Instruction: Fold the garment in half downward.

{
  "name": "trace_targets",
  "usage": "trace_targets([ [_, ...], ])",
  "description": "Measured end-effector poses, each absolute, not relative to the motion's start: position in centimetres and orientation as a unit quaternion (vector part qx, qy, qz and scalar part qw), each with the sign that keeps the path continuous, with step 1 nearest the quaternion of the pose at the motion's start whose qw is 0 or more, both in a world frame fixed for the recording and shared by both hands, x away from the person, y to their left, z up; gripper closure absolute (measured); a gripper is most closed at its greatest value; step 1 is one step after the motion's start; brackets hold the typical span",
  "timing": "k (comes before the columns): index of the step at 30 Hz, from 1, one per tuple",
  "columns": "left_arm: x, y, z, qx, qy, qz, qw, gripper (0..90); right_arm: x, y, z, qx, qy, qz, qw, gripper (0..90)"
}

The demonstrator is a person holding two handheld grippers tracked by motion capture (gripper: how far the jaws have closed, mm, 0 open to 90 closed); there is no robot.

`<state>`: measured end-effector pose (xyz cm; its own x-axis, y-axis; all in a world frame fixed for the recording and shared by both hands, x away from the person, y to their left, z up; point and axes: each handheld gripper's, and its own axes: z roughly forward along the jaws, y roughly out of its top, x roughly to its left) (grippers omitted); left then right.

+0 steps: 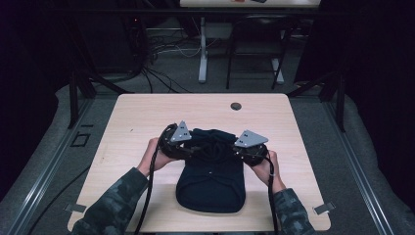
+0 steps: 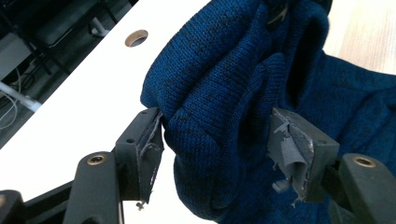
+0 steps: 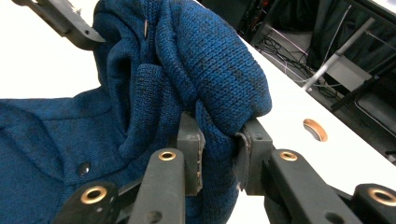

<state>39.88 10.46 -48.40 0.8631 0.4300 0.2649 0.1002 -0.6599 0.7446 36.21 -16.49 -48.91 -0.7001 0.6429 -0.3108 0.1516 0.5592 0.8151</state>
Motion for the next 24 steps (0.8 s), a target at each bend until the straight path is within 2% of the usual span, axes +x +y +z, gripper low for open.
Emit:
trace_targets([
  [3, 39.6, 10.3, -48.4, 0.886, 0.141, 0.237, 0.374, 57.0, 35.9, -16.5, -49.0, 0.228, 0.827, 0.406, 0.316, 73.7],
  [6, 39.4, 10.3, -48.3, 0.881, 0.132, 0.248, 0.382, 66.4, 35.9, -16.8, -48.9, 0.226, 0.827, 0.407, 0.315, 71.6],
  [7, 39.3, 10.2, -48.3, 0.878, 0.129, 0.252, 0.386, 67.8, 36.0, -16.9, -48.9, 0.229, 0.828, 0.409, 0.307, 66.3],
  [9, 39.0, 10.0, -48.3, 0.874, 0.114, 0.272, 0.385, 69.4, 36.7, -17.2, -48.7, 0.249, 0.836, 0.409, 0.269, 44.3],
  [11, 38.7, 9.8, -48.3, 0.872, 0.100, 0.284, 0.386, 69.9, 37.5, -17.8, -48.5, 0.279, 0.830, 0.428, 0.224, 28.8],
  [13, 38.3, 9.6, -48.1, 0.870, 0.085, 0.301, 0.381, 70.0, 38.3, -18.1, -48.3, 0.300, 0.825, 0.438, 0.193, 23.5],
  [16, 37.7, 9.5, -47.9, 0.867, 0.068, 0.319, 0.377, 69.8, 39.0, -17.8, -48.3, 0.299, 0.846, 0.419, 0.143, 28.9],
  [18, 37.4, 9.6, -47.9, 0.865, 0.063, 0.326, 0.376, 69.8, 38.8, -17.4, -48.5, 0.297, 0.855, 0.398, 0.151, 45.7],
  [20, 37.3, 9.8, -48.0, 0.864, 0.065, 0.328, 0.376, 69.5, 38.5, -17.1, -48.6, 0.297, 0.857, 0.388, 0.163, 58.7],
  [22, 37.2, 10.0, -48.1, 0.866, 0.069, 0.322, 0.376, 69.0, 38.3, -17.1, -48.7, 0.293, 0.855, 0.392, 0.172, 67.0],
  [24, 37.2, 10.1, -48.2, 0.869, 0.077, 0.314, 0.376, 67.2, 38.1, -16.8, -48.8, 0.284, 0.855, 0.392, 0.185, 71.1],
])
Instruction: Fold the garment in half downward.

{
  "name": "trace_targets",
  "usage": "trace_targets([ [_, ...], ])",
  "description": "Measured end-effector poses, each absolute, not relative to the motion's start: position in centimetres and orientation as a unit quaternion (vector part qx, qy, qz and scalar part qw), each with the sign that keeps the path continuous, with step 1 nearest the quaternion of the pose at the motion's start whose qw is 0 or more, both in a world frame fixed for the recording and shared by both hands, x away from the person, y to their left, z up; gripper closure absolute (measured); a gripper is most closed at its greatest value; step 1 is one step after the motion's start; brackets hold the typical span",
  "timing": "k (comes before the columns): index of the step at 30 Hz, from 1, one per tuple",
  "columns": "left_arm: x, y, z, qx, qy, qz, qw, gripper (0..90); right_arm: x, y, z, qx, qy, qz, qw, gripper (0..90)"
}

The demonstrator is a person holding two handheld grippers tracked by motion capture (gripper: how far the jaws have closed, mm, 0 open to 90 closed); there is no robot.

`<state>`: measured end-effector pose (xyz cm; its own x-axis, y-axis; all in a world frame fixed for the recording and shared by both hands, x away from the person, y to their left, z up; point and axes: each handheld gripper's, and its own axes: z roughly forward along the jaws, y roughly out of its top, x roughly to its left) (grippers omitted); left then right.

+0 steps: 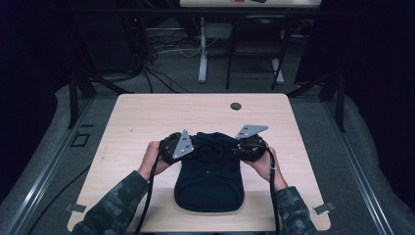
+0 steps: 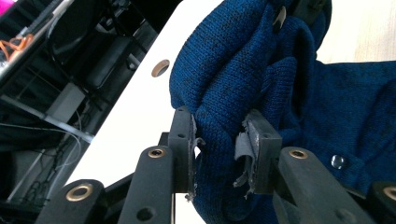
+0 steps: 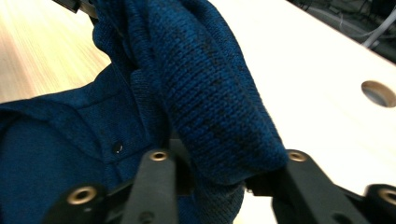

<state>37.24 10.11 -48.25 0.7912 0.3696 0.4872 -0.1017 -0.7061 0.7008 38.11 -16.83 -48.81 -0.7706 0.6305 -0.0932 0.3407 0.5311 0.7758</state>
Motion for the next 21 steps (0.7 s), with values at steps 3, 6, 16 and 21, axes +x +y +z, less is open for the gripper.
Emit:
trace_targets([
  [3, 37.5, 10.2, -48.3, 0.879, 0.088, 0.288, 0.368, 57.7, 37.8, -16.4, -48.7, 0.269, 0.858, 0.385, 0.208, 73.6],
  [6, 38.1, 10.1, -48.4, 0.890, 0.111, 0.263, 0.355, 37.3, 37.3, -16.1, -48.5, 0.256, 0.856, 0.384, 0.235, 74.1],
  [16, 38.8, 9.7, -48.6, 0.891, 0.120, 0.249, 0.360, 61.1, 36.3, -15.4, -48.1, 0.218, 0.850, 0.379, 0.295, 74.2],
  [21, 38.2, 9.7, -48.2, 0.881, 0.108, 0.278, 0.368, 73.6, 36.4, -15.7, -48.2, 0.224, 0.848, 0.382, 0.292, 70.9],
])
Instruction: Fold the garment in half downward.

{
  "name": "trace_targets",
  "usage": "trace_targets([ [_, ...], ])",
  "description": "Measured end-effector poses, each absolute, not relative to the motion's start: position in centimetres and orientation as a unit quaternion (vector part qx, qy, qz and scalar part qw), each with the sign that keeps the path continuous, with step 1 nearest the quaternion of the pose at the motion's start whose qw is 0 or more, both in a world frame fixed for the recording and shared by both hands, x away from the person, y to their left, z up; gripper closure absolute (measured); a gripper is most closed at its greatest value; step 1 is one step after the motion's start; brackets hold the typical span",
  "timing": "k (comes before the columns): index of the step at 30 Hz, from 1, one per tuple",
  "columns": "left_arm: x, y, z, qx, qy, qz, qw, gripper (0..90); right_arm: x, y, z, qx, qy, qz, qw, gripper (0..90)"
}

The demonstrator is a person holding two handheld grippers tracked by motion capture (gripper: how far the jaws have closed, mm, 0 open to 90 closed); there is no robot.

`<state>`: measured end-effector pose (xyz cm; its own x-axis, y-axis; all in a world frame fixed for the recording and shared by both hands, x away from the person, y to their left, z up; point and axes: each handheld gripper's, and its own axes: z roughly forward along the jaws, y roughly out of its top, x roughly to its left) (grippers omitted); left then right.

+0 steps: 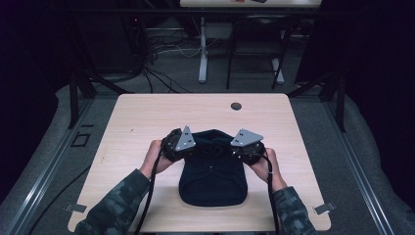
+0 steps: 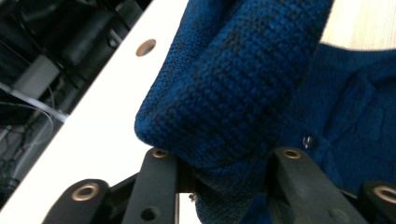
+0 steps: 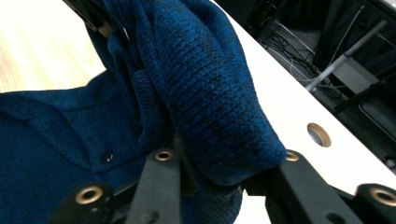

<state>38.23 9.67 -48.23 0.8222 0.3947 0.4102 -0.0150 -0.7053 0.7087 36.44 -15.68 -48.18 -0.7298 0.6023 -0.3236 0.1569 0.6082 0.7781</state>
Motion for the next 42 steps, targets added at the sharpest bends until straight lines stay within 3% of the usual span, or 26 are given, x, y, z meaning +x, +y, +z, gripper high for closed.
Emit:
trace_targets([
  [9, 36.7, 9.0, -49.0, 0.869, 0.074, 0.341, 0.352, 75.6, 36.4, -16.3, -48.9, 0.249, 0.861, 0.374, 0.238, 55.7],
  [14, 36.4, 9.0, -49.2, 0.877, 0.075, 0.324, 0.348, 75.1, 36.0, -16.7, -49.5, 0.245, 0.860, 0.380, 0.238, 66.4],
  [27, 34.9, 9.4, -50.6, 0.881, 0.079, 0.306, 0.352, 71.9, 34.3, -16.4, -50.8, 0.226, 0.865, 0.366, 0.259, 69.3],
  [42, 34.4, 9.7, -51.6, 0.887, 0.118, 0.263, 0.359, 44.7, 33.5, -16.5, -51.5, 0.215, 0.869, 0.356, 0.267, 67.8],
])
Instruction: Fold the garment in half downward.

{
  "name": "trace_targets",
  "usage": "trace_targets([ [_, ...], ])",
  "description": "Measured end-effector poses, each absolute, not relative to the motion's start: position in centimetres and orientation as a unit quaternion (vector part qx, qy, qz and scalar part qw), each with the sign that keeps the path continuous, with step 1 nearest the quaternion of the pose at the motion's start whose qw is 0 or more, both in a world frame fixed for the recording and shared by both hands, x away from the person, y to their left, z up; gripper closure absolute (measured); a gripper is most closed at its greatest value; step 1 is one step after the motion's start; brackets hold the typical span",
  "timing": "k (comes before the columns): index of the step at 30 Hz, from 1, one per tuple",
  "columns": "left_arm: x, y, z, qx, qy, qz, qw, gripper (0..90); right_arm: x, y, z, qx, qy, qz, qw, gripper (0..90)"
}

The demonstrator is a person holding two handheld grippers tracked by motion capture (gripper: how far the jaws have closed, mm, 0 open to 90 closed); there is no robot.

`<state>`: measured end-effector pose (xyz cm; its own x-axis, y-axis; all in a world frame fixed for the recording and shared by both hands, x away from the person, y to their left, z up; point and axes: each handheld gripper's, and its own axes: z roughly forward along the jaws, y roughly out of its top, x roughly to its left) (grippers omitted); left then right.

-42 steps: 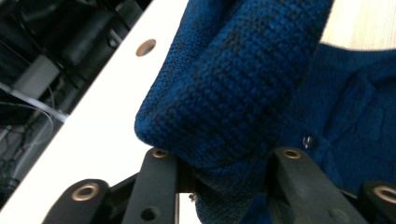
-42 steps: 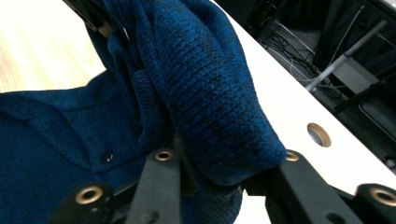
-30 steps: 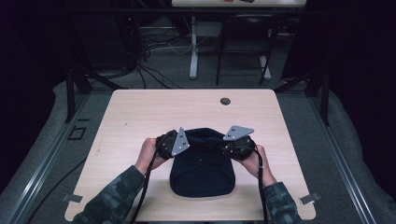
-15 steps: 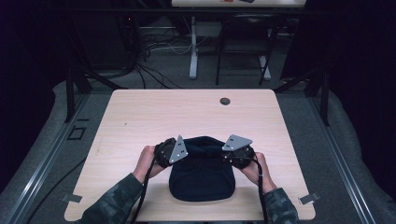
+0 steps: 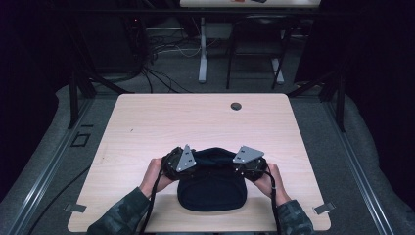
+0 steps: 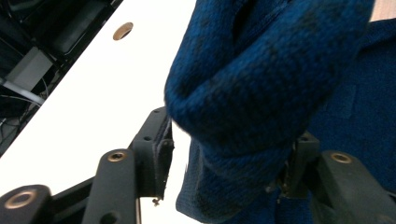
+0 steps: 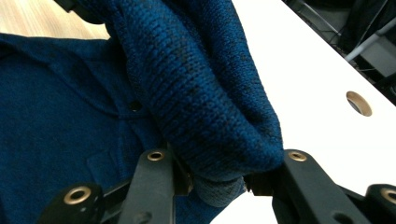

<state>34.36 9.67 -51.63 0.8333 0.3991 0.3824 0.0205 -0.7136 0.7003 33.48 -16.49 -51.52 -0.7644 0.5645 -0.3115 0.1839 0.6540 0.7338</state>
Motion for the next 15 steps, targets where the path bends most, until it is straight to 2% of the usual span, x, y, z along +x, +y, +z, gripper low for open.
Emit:
trace_targets([
  [2, 34.2, 9.8, -51.7, 0.885, 0.124, 0.260, 0.365, 40.8, 33.4, -16.6, -51.7, 0.216, 0.869, 0.357, 0.266, 67.3],
  [10, 33.5, 11.2, -51.6, 0.885, 0.161, 0.210, 0.384, 36.4, 32.4, -16.6, -52.4, 0.207, 0.875, 0.349, 0.263, 65.2],
  [15, 32.5, 11.9, -51.3, 0.890, 0.164, 0.200, 0.376, 34.7, 31.8, -16.6, -52.8, 0.205, 0.879, 0.340, 0.263, 63.7],
])
